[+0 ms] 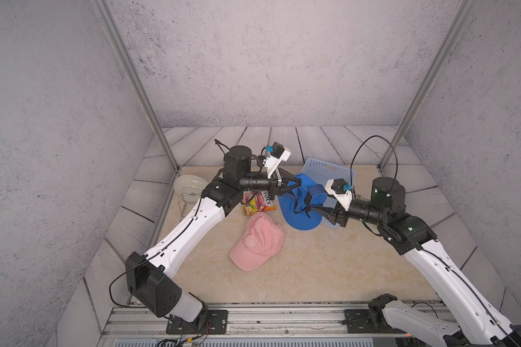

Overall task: Turn the baseball cap inside out
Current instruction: Turn over the baseball cap.

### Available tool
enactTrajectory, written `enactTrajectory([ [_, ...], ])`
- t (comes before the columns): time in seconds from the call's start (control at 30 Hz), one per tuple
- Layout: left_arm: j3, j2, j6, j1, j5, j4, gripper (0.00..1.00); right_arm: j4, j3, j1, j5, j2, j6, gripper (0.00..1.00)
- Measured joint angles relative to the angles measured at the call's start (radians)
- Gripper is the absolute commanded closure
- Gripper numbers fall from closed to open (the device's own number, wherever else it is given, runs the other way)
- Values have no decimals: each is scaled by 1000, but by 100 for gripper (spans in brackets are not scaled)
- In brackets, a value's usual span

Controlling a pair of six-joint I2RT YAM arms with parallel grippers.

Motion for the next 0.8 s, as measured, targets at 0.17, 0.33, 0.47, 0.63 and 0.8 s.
enactTrajectory([
  [0.17, 11, 0, -13, 3, 11, 12, 100, 113, -79, 0, 51, -38, 40, 33],
  [0.33, 11, 0, -24, 3, 14, 12, 100, 234, -98, 0, 62, -42, 95, 33],
  [0.47, 11, 0, -27, 3, 14, 12, 100, 287, -95, 0, 44, -41, 125, 33],
  [0.63, 11, 0, -26, 3, 18, -1, 100, 313, -72, 0, 6, -40, 153, 35],
  [0.8, 11, 0, -15, 3, 22, -33, 100, 329, -40, 0, -35, -34, 169, 55],
])
